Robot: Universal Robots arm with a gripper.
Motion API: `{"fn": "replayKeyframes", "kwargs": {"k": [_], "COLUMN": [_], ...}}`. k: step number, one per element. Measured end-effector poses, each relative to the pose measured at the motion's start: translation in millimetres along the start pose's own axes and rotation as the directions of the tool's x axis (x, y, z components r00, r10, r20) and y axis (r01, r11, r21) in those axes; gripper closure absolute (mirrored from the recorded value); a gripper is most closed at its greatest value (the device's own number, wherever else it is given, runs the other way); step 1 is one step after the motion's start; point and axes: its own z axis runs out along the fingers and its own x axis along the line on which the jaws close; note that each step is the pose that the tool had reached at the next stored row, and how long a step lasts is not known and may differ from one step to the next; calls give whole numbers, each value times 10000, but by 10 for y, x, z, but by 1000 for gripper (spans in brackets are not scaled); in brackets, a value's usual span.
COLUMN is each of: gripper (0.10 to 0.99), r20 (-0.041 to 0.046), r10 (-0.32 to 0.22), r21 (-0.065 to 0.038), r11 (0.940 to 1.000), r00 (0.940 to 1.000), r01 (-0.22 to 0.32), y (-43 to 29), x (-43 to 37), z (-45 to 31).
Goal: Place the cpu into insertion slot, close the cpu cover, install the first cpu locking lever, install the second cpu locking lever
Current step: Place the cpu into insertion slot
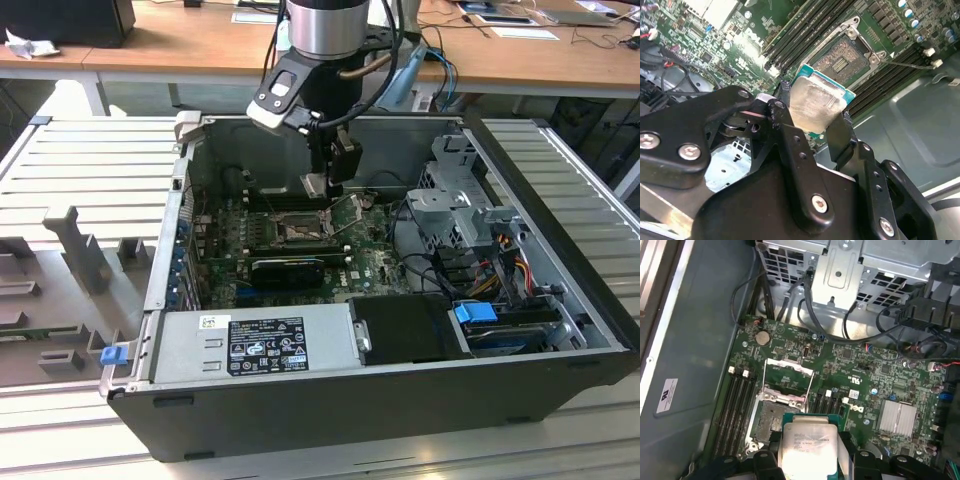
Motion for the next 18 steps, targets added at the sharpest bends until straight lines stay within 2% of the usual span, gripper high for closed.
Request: {"fn": "replayKeyframes", "kwargs": {"k": [7,18], "gripper": [557,557], "r20": [83,89], "r10": [945,988], "r21": [-20,-21], "r11": [9955,9951], "r00": [9955,9951], "r01": [-945,-988], "y": [-2,-6], "x": [-1,-1], "z": [24,69]}}
